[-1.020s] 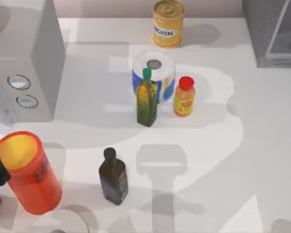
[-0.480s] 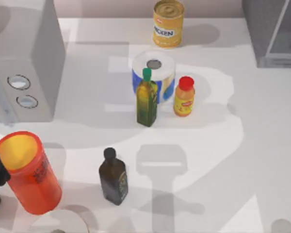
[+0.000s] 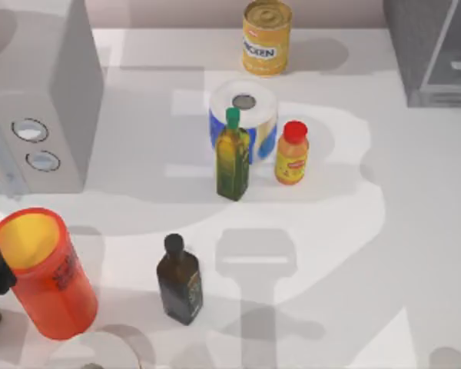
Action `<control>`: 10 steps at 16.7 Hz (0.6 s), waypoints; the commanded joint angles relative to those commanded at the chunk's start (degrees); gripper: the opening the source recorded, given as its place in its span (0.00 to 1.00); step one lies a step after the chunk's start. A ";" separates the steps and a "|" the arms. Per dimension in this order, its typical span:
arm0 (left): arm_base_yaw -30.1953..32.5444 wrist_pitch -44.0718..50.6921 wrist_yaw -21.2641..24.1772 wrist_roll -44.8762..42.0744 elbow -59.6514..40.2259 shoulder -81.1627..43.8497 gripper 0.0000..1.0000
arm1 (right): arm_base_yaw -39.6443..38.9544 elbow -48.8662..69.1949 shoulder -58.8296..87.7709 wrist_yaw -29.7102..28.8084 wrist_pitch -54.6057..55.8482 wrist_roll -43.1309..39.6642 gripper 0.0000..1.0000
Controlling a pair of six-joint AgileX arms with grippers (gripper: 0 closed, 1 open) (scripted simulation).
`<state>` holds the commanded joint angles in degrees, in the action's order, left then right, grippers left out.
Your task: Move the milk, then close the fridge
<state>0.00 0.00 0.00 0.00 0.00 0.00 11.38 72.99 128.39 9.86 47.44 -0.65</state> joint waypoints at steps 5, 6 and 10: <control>0.00 0.00 0.00 0.00 0.00 0.00 1.00 | -0.11 -0.03 -0.03 0.00 0.00 0.00 1.00; 0.00 0.00 0.00 0.00 0.00 0.00 1.00 | -0.11 -0.03 -0.03 0.00 0.00 0.00 1.00; 0.00 0.00 0.00 0.00 0.00 0.00 1.00 | -0.41 -3.05 -5.99 -0.76 -2.02 0.10 1.00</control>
<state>0.00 0.00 0.00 0.00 0.00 0.00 10.97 69.94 122.41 9.10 45.42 -0.55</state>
